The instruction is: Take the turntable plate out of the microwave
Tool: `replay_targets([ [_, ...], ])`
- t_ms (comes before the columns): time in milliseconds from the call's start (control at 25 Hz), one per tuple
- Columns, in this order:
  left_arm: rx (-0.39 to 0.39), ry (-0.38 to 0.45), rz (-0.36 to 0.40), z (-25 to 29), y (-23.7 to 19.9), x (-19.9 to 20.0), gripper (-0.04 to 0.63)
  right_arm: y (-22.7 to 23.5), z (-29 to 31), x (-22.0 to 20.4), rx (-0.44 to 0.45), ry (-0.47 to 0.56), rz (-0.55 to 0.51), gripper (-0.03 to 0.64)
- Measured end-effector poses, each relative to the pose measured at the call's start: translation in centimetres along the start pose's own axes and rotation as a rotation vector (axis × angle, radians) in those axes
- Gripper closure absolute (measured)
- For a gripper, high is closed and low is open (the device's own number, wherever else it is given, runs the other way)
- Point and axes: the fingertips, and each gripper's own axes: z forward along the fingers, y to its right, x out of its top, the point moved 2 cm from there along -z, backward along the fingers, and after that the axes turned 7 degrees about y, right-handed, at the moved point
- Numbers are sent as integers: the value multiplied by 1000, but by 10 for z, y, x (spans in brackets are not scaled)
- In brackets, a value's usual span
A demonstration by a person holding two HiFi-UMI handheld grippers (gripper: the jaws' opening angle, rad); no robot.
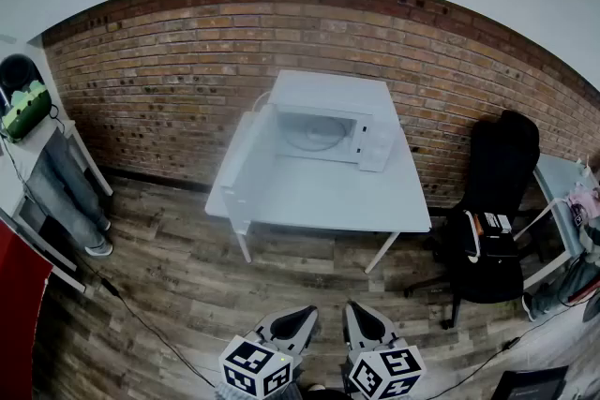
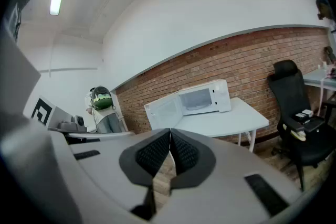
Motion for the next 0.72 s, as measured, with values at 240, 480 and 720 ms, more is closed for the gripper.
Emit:
replay_targets([
  [240, 7, -2, 5, 0, 2, -3, 586, 5, -4, -4, -16, -6, 14, 597],
  [480, 17, -3, 10, -1, 7, -5, 586, 8, -8, -6, -11, -11, 26, 597],
  [720, 34, 5, 13, 4, 14, -5, 586, 16, -14, -2, 4, 4, 7, 597],
])
